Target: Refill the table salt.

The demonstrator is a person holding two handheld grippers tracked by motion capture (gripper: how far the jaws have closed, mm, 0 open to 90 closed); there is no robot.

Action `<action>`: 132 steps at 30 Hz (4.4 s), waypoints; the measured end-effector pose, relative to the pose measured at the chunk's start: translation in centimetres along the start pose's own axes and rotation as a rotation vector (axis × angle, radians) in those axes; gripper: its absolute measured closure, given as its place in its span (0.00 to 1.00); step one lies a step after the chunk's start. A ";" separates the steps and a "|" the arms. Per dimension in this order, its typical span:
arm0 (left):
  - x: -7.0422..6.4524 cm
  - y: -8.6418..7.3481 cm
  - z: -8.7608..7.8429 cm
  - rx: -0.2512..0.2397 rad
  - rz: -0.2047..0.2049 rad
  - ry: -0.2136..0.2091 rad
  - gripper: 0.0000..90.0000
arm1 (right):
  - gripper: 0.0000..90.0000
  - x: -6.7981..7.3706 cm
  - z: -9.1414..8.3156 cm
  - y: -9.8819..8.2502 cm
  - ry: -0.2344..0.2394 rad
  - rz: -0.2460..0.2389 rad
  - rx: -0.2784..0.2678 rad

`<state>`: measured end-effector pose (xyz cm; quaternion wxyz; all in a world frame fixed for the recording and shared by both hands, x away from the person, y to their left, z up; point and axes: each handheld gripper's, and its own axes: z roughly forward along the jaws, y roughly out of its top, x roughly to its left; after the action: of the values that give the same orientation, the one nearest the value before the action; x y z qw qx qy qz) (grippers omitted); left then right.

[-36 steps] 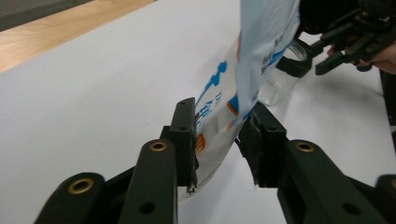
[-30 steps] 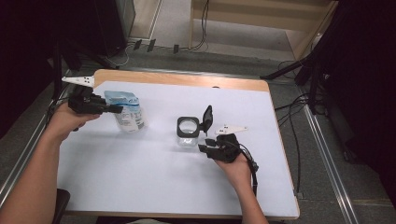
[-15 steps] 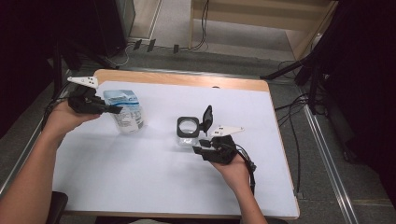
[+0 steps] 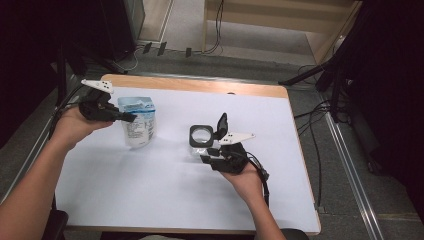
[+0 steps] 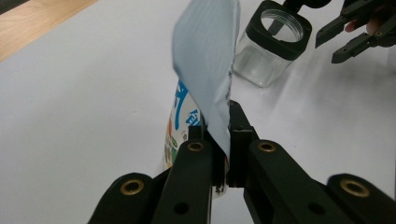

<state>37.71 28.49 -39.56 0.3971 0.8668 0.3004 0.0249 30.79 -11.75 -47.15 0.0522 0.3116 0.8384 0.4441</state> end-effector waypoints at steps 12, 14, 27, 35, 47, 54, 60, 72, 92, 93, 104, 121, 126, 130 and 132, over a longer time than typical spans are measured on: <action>-2.6 2.1 -0.4 -0.043 -0.026 -0.085 1.00 | 0.84 1.4 -0.2 0.7 -0.019 0.008 -0.059; -3.0 2.4 -0.4 -0.053 -0.021 -0.102 1.00 | 0.88 1.8 0.2 0.9 -0.018 0.011 -0.062; -4.7 4.1 1.8 -0.021 0.015 -0.120 1.00 | 1.00 2.5 2.9 2.2 -0.044 0.039 -0.050; -6.3 5.5 2.3 -0.031 0.028 -0.134 1.00 | 1.00 2.2 2.8 2.6 -0.051 0.033 -0.057; -7.9 6.8 3.5 0.018 0.028 -0.136 1.00 | 1.00 2.2 3.7 2.6 -0.076 0.027 -0.062; -8.2 7.0 3.0 0.019 0.033 -0.146 1.00 | 1.00 2.9 4.2 3.0 -0.099 0.026 -0.117; -8.6 6.9 2.0 0.027 0.051 -0.130 1.00 | 1.00 3.4 4.5 3.2 -0.127 0.023 -0.141; -8.3 7.3 2.2 0.030 0.013 -0.183 1.00 | 1.00 4.4 6.7 2.9 -0.158 0.032 -0.179; -8.8 8.1 3.6 0.054 0.005 -0.198 1.00 | 1.00 4.1 8.9 1.3 -0.179 0.025 -0.194; -8.7 8.0 3.5 0.054 0.002 -0.206 1.00 | 1.00 4.0 8.8 1.4 -0.172 0.038 -0.203; -9.0 7.7 2.2 0.035 -0.008 -0.233 1.00 | 1.00 4.4 8.9 1.6 -0.191 0.015 -0.242; -9.0 7.5 2.7 0.013 -0.052 -0.206 1.00 | 1.00 5.2 8.1 1.9 -0.158 0.050 -0.285; -8.7 7.9 3.3 0.013 -0.071 -0.195 1.00 | 1.00 5.3 8.2 1.7 -0.151 0.053 -0.288; -8.9 8.0 3.7 0.024 -0.079 -0.189 1.00 | 1.00 5.4 8.3 1.4 -0.166 0.040 -0.285; -8.8 8.1 3.8 0.030 -0.082 -0.178 1.00 | 1.00 5.5 8.4 1.3 -0.171 0.028 -0.286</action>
<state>35.63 17.09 -34.80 0.4101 0.8584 0.2995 -0.0729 30.11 -2.10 -50.12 0.1612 0.3492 0.7548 0.5313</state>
